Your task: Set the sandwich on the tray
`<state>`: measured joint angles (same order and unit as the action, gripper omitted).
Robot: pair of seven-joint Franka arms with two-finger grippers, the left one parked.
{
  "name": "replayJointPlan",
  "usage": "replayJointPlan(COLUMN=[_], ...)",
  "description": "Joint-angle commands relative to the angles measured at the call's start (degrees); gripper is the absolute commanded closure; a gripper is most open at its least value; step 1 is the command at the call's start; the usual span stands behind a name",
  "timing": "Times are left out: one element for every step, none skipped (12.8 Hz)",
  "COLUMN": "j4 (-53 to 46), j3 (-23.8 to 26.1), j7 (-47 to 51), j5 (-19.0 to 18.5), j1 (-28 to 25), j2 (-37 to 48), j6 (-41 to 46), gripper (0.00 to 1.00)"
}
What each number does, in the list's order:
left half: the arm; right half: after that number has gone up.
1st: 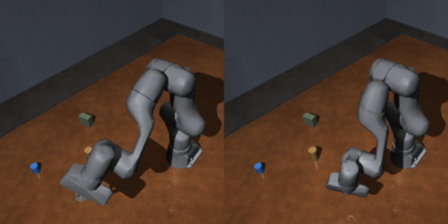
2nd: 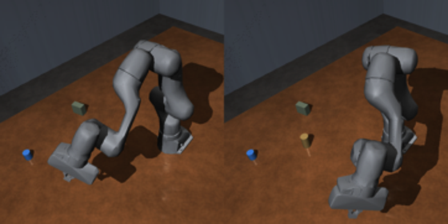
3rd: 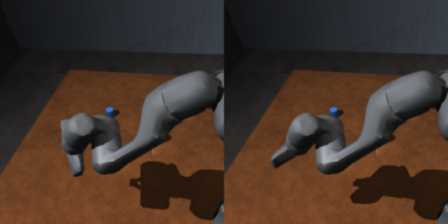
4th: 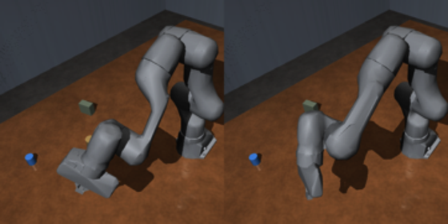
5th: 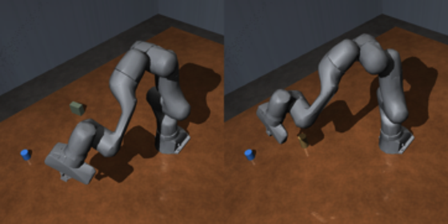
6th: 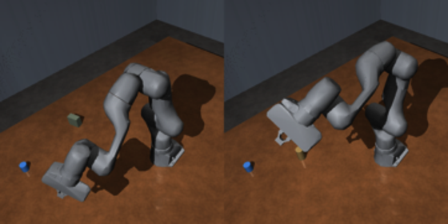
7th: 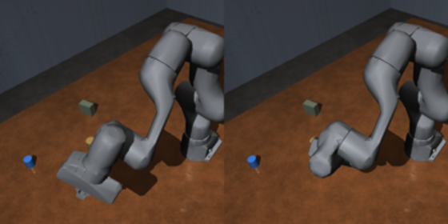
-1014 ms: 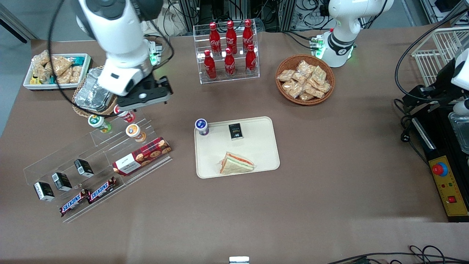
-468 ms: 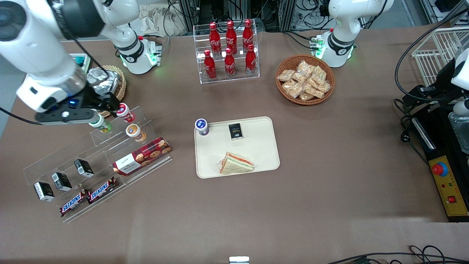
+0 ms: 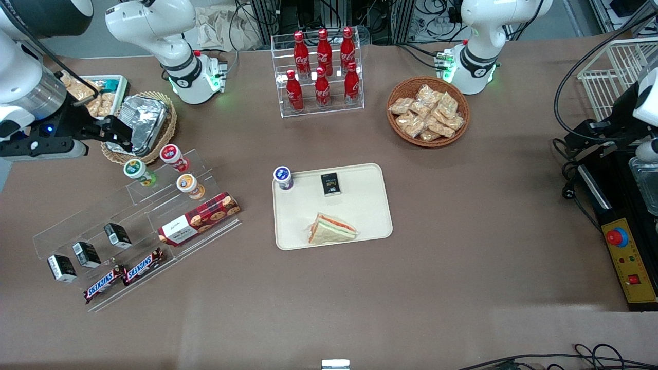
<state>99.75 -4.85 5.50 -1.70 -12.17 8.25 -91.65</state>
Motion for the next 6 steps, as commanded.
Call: replayJointPlan(j4=[1.32,1.15,-0.16,-1.04,-1.14,-1.05], j3=[-1.47,-2.87,-3.84,-5.07,-5.52,-5.52], j7=[0.13,0.13,-0.05,-0.22,-0.4,-0.14], j5=[1.7,2.22,3.01,3.1,3.1,3.02], j1=[0.3,0.22,0.3,0.22,0.22,0.13], j2=[0.46,-0.59,-1.56,-2.35,-2.44,-2.36], j6=[-0.11,-0.72,-0.64,-0.29,-0.11,0.24], gripper=[0.0,0.0,0.0,0.0,0.0,0.0])
